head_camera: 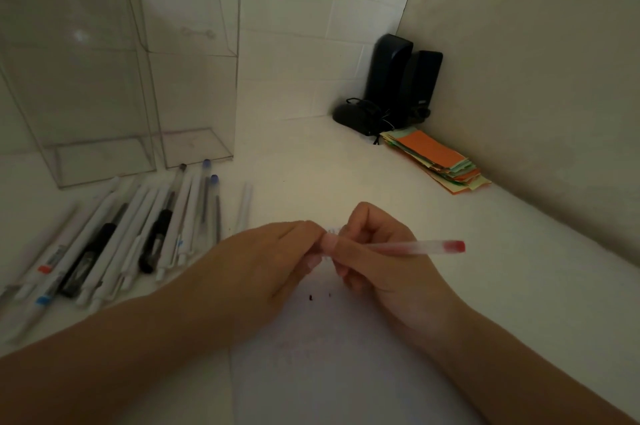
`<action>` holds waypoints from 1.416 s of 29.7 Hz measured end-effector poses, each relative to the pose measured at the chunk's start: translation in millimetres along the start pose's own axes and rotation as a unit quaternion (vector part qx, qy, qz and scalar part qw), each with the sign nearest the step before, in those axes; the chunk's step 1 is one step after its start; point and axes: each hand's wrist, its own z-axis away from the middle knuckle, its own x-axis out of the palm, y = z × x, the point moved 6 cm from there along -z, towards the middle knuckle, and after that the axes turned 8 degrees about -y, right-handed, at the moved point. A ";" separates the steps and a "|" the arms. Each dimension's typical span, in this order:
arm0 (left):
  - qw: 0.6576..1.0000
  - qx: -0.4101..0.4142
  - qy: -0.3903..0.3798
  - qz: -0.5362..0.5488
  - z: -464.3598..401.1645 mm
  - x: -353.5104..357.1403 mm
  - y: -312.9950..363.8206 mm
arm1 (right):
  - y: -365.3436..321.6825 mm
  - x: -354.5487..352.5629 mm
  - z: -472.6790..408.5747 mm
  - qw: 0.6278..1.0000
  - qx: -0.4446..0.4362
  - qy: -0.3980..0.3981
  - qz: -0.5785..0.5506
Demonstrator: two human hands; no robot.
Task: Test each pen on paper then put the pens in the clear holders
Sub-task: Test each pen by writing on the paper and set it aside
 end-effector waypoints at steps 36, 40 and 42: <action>0.987 -0.023 -0.146 0.066 -1.8 13.5 -5.0 | 5.9 -37.9 -15.2 0.966 0.029 0.122 0.227; 0.991 -0.077 -0.073 0.078 -3.5 8.4 -13.9 | 6.6 -34.1 -15.7 0.962 0.022 0.109 0.248; 0.991 -0.093 -0.051 0.083 -3.4 7.0 -16.9 | 6.3 -33.5 -15.9 0.962 0.019 0.105 0.251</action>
